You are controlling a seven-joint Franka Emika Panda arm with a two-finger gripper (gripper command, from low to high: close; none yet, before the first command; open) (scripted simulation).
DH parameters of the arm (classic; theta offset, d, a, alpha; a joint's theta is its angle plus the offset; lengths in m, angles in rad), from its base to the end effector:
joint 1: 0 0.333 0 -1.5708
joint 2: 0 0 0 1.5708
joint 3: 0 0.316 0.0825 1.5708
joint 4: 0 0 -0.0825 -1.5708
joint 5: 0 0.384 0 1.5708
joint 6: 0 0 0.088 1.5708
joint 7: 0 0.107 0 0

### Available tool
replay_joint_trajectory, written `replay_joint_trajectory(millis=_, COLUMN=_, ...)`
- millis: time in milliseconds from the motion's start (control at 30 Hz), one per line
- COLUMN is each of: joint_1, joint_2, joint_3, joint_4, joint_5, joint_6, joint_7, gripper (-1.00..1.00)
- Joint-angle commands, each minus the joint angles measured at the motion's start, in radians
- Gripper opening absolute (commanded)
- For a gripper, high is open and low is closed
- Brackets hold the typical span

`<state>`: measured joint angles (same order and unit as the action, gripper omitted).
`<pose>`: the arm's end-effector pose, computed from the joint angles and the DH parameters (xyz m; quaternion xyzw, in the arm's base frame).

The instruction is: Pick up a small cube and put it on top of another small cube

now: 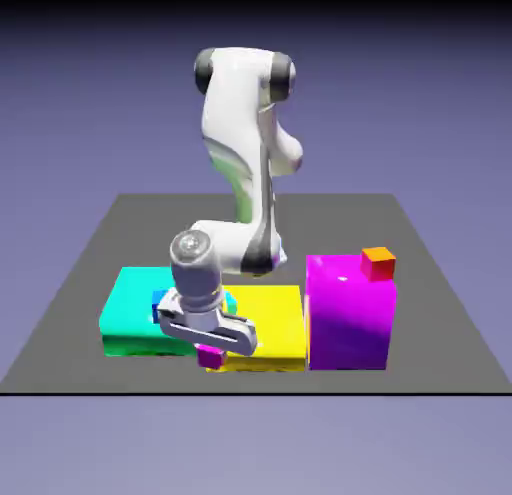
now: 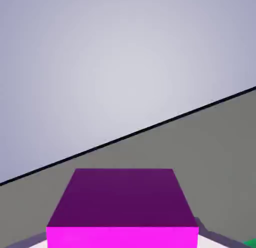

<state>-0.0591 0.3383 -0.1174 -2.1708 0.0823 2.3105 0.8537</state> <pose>0.5334 -0.0943 0.2217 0.8513 -0.5155 -0.0945 0.0249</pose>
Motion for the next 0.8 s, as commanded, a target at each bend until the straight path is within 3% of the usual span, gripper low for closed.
replay_joint_trajectory(millis=0, joint_1=0.007, joint_2=-0.036, joint_3=-0.007, joint_4=-0.024, joint_5=-0.015, joint_6=-0.012, joint_7=-0.012, gripper=-1.00)
replay_joint_trajectory(millis=400, joint_1=0.090, joint_2=-0.471, joint_3=-0.086, joint_4=-0.315, joint_5=-0.153, joint_6=-0.152, joint_7=-0.182, gripper=-1.00)
replay_joint_trajectory(millis=467, joint_1=0.091, joint_2=-0.480, joint_3=-0.088, joint_4=-0.320, joint_5=-0.155, joint_6=-0.155, joint_7=-0.186, gripper=-1.00)
replay_joint_trajectory(millis=633, joint_1=0.087, joint_2=-0.355, joint_3=-0.091, joint_4=-0.400, joint_5=-0.136, joint_6=0.048, joint_7=-0.202, gripper=-1.00)
replay_joint_trajectory(millis=667, joint_1=0.087, joint_2=-0.355, joint_3=-0.091, joint_4=-0.400, joint_5=-0.136, joint_6=0.048, joint_7=-0.202, gripper=1.00)
replay_joint_trajectory(millis=767, joint_1=0.089, joint_2=-0.408, joint_3=-0.089, joint_4=-0.366, joint_5=-0.144, joint_6=-0.039, joint_7=-0.195, gripper=1.00)
